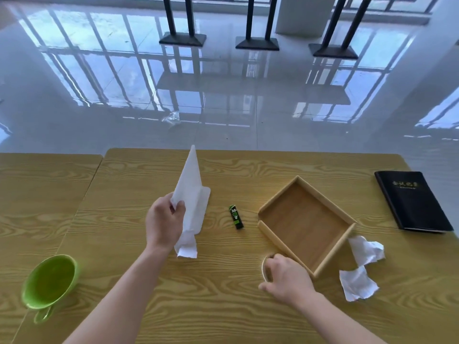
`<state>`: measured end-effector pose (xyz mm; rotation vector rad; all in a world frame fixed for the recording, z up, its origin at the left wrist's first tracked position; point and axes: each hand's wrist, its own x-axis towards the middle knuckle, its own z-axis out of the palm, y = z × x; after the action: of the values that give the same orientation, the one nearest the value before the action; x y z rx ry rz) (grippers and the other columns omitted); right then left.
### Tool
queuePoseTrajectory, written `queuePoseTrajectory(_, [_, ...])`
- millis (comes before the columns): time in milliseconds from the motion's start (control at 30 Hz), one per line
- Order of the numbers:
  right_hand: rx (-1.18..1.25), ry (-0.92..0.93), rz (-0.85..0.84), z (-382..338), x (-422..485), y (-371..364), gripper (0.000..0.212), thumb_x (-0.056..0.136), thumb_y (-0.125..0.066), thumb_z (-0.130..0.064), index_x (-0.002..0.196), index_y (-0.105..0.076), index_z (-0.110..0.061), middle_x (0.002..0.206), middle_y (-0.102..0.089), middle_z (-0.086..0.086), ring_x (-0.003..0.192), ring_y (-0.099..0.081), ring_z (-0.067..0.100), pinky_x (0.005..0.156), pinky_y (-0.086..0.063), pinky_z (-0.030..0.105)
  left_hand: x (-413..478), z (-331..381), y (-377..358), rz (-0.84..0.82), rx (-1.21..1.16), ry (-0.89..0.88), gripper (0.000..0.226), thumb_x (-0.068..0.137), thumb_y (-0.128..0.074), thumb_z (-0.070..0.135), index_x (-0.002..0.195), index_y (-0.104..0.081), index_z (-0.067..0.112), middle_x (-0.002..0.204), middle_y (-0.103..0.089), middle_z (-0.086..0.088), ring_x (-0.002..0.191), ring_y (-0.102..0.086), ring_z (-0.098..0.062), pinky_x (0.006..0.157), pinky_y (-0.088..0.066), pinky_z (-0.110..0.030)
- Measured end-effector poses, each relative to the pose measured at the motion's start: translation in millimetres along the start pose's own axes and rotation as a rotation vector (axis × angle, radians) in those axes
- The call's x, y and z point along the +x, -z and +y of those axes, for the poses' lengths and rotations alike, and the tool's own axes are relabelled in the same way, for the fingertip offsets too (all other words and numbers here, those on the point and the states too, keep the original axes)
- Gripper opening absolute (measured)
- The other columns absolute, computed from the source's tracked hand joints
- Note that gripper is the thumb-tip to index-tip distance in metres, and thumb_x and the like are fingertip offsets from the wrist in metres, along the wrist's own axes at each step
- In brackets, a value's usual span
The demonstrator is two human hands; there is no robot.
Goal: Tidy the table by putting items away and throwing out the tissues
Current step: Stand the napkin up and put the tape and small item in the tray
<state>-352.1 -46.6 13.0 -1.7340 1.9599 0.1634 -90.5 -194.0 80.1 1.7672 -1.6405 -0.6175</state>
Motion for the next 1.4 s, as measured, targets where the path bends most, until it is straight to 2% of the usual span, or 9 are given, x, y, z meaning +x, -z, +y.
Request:
queuePoseTrajectory(133, [0.034, 0.050, 0.065, -13.4, 14.8, -5.2, 0.012, 0.089, -0.056, -0.027, 0.081, -0.049, -0.022, 0.092, -0.058, -0.002, 0.090, -0.056, 0.019, 0.072, -0.050, 0.034, -11.7, 9.8, -7.3, -0.012, 0.010, -0.012, 0.020, 0.089, -0.059, 0.014, 0.070, -0.052, 0.010, 0.062, -0.056, -0.009, 0.063, -0.053, -0.026, 0.057, -0.044, -0.042])
queuePoseTrajectory(333, [0.085, 0.095, 0.147, -40.0, 47.9, -1.4, 0.016, 0.085, -0.047, -0.003, 0.087, -0.059, -0.015, 0.093, -0.063, 0.002, 0.088, -0.058, 0.024, 0.064, -0.046, 0.034, -31.6, 19.3, -9.1, -0.023, 0.019, -0.031, 0.005, 0.089, -0.060, 0.012, 0.086, -0.060, 0.016, 0.066, -0.049, 0.008, 0.065, -0.048, -0.009, 0.055, -0.031, -0.021])
queuePoseTrajectory(567, [0.083, 0.151, 0.218, -58.6, 72.4, 1.5, 0.014, 0.091, -0.049, -0.003, 0.089, -0.058, -0.013, 0.093, -0.062, 0.003, 0.091, -0.057, 0.024, 0.071, -0.052, 0.037, -52.1, 24.3, -9.5, -0.075, 0.011, -0.094, 0.006, 0.086, -0.060, 0.009, 0.090, -0.064, 0.012, 0.061, -0.047, 0.014, 0.062, -0.049, -0.008, 0.058, -0.036, -0.027])
queuePoseTrajectory(700, [0.225, 0.171, 0.348, -42.2, 57.0, 12.1, 0.006, 0.090, -0.064, -0.016, 0.096, -0.067, -0.016, 0.098, -0.067, -0.002, 0.096, -0.060, 0.018, 0.076, -0.053, 0.031, -63.2, 29.0, -13.3, -0.132, -0.077, -0.112, 0.009, 0.087, -0.060, 0.010, 0.088, -0.063, 0.019, 0.062, -0.049, 0.014, 0.063, -0.047, -0.007, 0.063, -0.047, -0.026])
queuePoseTrajectory(833, [0.198, -0.019, 0.548, 12.3, 30.3, 18.0, 0.025, 0.083, -0.075, -0.019, 0.107, -0.068, -0.018, 0.103, -0.067, -0.001, 0.095, -0.061, 0.020, 0.072, -0.049, 0.025, -70.4, 34.6, -18.0, -0.120, -0.119, -0.091, 0.014, 0.087, -0.063, 0.009, 0.099, -0.066, 0.015, 0.071, -0.054, 0.013, 0.069, -0.053, 0.003, 0.062, -0.039, -0.006])
queuePoseTrajectory(933, [0.063, -0.222, 0.379, 48.8, 21.8, 14.7, 0.042, 0.090, -0.064, -0.039, 0.128, -0.057, -0.022, 0.117, -0.059, 0.001, 0.106, -0.053, 0.021, 0.083, -0.049, 0.032, -73.3, 39.6, -20.5, -0.131, -0.131, -0.068, 0.031, 0.088, -0.064, 0.010, 0.118, -0.065, 0.011, 0.087, -0.067, 0.006, 0.075, -0.057, 0.004, 0.064, -0.037, -0.001])
queuePoseTrajectory(1000, [0.076, -0.247, 0.270, 55.5, 23.3, 10.3, 0.039, 0.096, -0.053, -0.043, 0.130, -0.054, -0.024, 0.118, -0.057, 0.000, 0.109, -0.051, 0.020, 0.086, -0.047, 0.033, -74.9, 41.5, -20.7, -0.141, -0.148, -0.055, 0.036, 0.088, -0.064, 0.011, 0.123, -0.063, 0.011, 0.098, -0.071, 0.003, 0.079, -0.060, -0.003, 0.066, -0.038, 0.000])
queuePoseTrajectory(1233, [0.046, -0.103, 0.242, 21.4, 39.8, 0.8, 0.018, 0.100, -0.045, -0.026, 0.103, -0.060, -0.017, 0.097, -0.051, -0.002, 0.089, -0.052, 0.019, 0.074, -0.047, 0.029, -75.0, 42.9, -22.5, -0.157, -0.176, -0.026, 0.038, 0.088, -0.066, 0.014, 0.126, -0.062, 0.016, 0.104, -0.071, 0.008, 0.087, -0.061, 0.005, 0.067, -0.039, 0.002])
queuePoseTrajectory(1400, [0.106, -0.093, 0.228, -10.8, 56.1, -0.5, 0.018, 0.101, -0.045, -0.025, 0.092, -0.055, -0.015, 0.089, -0.047, -0.001, 0.078, -0.048, 0.017, 0.068, -0.040, 0.026, -68.7, 42.2, -20.5, -0.182, -0.180, -0.024, 0.038, 0.089, -0.063, 0.015, 0.127, -0.061, 0.019, 0.104, -0.071, 0.011, 0.089, -0.059, 0.009, 0.069, -0.040, 0.001])
